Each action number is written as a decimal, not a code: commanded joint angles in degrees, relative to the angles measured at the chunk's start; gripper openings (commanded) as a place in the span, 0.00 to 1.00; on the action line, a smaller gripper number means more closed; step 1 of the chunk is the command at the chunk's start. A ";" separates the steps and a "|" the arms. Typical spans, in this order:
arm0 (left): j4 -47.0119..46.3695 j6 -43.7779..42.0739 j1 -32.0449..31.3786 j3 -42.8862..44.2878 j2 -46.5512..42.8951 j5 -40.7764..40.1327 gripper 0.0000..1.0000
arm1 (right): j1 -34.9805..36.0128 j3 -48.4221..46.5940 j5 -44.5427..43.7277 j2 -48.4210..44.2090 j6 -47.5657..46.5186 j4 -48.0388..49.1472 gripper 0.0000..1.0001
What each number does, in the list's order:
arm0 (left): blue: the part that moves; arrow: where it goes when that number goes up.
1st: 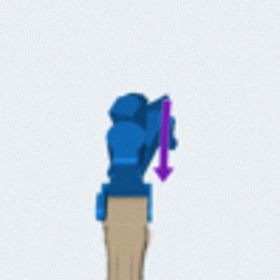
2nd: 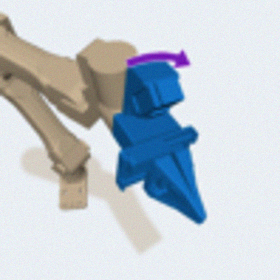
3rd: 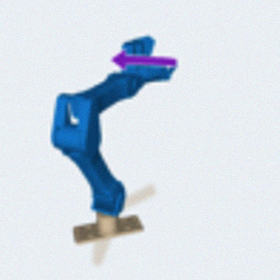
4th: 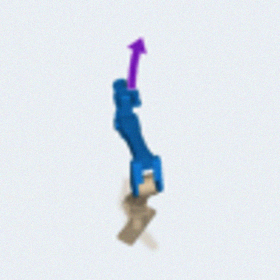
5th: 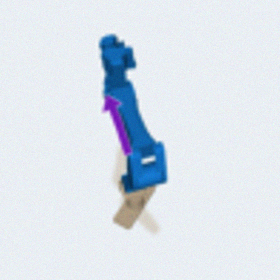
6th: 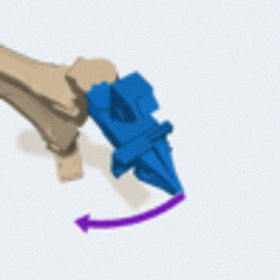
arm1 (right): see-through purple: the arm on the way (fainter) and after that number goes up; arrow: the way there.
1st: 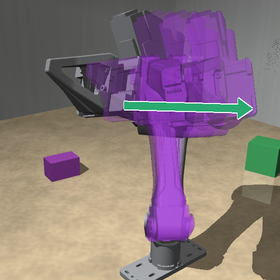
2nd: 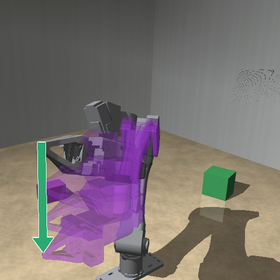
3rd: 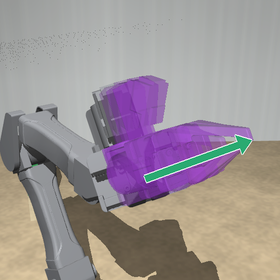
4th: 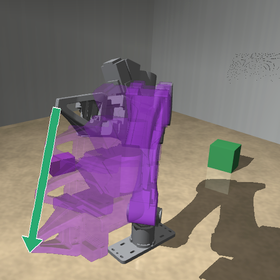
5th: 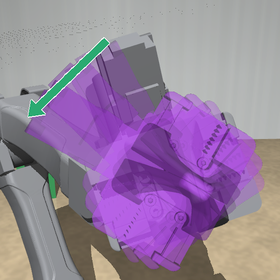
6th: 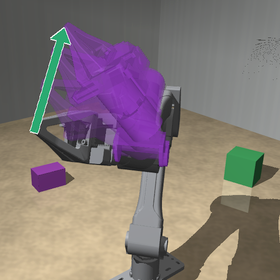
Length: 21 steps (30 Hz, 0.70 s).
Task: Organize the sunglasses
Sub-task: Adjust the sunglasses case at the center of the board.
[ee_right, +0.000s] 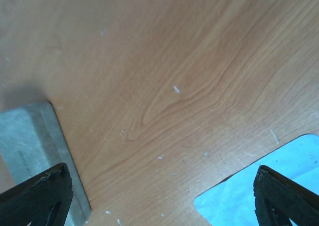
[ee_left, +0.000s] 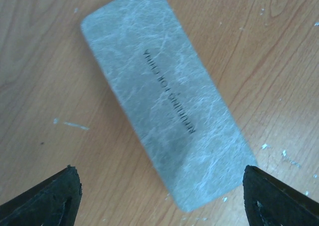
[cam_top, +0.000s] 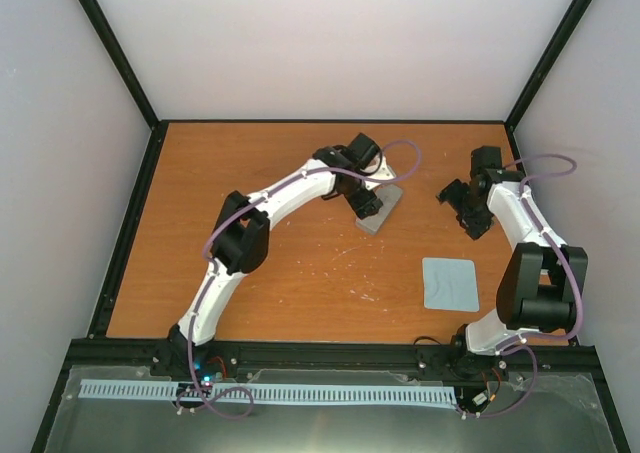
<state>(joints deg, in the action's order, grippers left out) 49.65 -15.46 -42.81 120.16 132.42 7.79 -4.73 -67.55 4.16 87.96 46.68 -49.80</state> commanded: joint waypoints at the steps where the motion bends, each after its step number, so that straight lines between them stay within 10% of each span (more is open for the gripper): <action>1: 6.27 3.06 -2.23 8.17 3.87 -5.59 0.88 | 0.04 2.82 4.21 0.28 -3.31 2.34 0.97; 21: 11.26 5.77 -2.99 17.42 11.03 -0.12 0.91 | -0.08 6.10 8.49 -0.40 -4.67 5.89 0.98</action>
<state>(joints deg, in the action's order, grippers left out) 59.24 -11.16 -45.25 134.65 143.79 3.38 -4.73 -62.92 11.75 88.73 41.56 -44.86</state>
